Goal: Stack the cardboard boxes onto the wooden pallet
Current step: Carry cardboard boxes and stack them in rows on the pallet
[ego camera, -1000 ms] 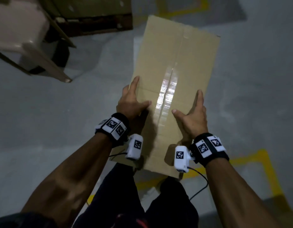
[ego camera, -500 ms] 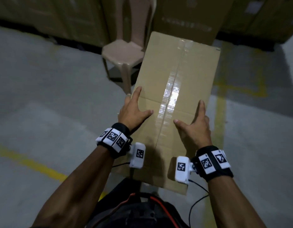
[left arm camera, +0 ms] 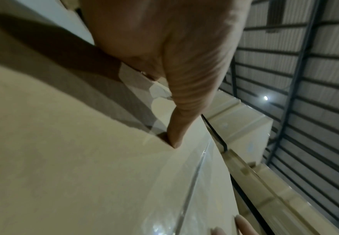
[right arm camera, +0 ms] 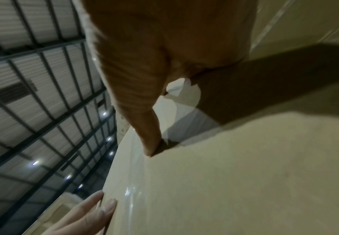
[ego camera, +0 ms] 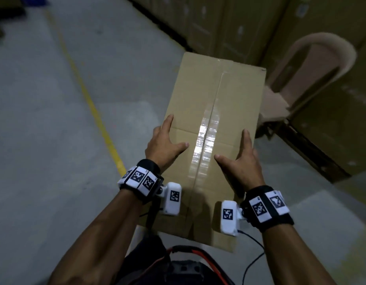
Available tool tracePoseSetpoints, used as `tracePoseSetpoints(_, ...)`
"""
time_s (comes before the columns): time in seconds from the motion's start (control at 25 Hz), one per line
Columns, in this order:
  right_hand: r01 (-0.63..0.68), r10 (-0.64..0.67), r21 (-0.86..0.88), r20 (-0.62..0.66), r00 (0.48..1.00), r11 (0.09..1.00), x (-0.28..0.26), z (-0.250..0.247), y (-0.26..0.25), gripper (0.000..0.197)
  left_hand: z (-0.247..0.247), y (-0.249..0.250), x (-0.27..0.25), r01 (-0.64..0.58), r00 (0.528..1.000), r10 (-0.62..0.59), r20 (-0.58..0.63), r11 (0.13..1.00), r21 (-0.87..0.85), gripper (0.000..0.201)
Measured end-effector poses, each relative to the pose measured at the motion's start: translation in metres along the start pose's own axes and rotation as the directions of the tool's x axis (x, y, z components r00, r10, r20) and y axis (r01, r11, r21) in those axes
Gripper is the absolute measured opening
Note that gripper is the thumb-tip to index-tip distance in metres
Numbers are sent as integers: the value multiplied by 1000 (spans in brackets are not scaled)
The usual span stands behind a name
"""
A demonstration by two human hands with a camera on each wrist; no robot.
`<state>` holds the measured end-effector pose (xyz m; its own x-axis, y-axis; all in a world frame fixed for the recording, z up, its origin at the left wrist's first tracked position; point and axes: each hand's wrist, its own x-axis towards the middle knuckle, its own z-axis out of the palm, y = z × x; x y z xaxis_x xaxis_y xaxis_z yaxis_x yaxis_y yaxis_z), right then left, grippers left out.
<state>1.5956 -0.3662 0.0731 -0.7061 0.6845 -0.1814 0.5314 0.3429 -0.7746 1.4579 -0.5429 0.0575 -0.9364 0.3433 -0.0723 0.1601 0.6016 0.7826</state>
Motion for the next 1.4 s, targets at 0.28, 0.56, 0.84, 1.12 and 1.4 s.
tracePoseSetpoints(0.28,168,-154,-47,217,964,985,77,183,-153,107,-155,-116,102,170,959,-183,-217,982,-76,93)
tracePoseSetpoints(0.56,349,-307,-13,441,843,937,119,327,-286,107,-287,-199,156,318,840,-359,-406,933,-168,93)
tracePoseSetpoints(0.84,475,-371,21,656,658,880,202,486,-395,108,-374,-283,247,453,674,-502,-543,860,-233,94)
tracePoseSetpoints(1.12,550,-408,101,783,470,829,273,626,-536,108,-489,-333,352,567,494,-609,-621,767,-301,94)
tracePoseSetpoints(1.4,626,-475,208,829,295,752,292,759,-649,111,-591,-398,410,602,334,-639,-693,711,-364,92)
